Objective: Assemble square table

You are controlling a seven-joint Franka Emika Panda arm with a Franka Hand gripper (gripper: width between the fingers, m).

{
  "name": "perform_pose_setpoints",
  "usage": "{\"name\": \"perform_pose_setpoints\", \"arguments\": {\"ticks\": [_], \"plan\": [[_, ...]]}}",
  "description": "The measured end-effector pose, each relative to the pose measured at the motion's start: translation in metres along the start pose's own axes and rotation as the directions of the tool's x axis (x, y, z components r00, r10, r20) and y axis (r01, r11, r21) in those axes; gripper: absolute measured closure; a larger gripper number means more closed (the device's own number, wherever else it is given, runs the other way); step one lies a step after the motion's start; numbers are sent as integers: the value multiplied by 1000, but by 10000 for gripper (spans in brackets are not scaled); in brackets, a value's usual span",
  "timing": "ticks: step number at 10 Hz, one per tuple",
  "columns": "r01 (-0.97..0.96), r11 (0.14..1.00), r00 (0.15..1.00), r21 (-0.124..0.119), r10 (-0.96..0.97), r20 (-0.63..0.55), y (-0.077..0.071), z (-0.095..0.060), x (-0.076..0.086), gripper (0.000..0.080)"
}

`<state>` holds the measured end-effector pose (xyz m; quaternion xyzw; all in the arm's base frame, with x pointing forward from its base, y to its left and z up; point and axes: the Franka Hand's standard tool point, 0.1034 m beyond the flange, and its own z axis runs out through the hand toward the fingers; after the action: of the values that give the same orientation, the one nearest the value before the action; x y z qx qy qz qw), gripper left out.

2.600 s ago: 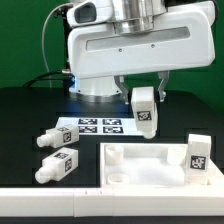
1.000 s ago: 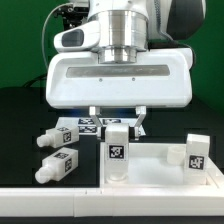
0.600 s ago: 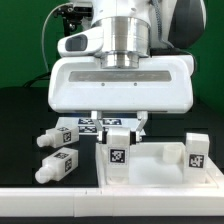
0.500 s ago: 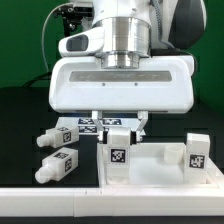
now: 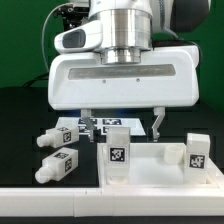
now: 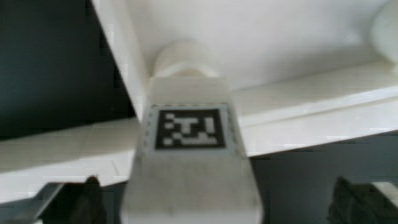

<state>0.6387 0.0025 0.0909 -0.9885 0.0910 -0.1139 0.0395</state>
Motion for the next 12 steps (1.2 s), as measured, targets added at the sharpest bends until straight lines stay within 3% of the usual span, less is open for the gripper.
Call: {"name": "perform_pose_setpoints", "arguments": {"ticks": [2, 5, 7, 8, 9, 11, 12], "plan": [[-11, 1000, 986, 9, 10, 166, 7, 3, 7, 155], [-41, 999, 975, 2, 40, 217, 15, 7, 9, 151], [-41, 999, 975, 2, 40, 217, 15, 7, 9, 378], [-105, 994, 971, -11, 105, 217, 15, 7, 9, 378], [-167, 986, 962, -25, 169, 216, 15, 8, 9, 516], [-293, 954, 931, -53, 298, 209, 14, 8, 8, 515], [-441, 893, 872, -91, 450, 192, 15, 9, 8, 515]]}}
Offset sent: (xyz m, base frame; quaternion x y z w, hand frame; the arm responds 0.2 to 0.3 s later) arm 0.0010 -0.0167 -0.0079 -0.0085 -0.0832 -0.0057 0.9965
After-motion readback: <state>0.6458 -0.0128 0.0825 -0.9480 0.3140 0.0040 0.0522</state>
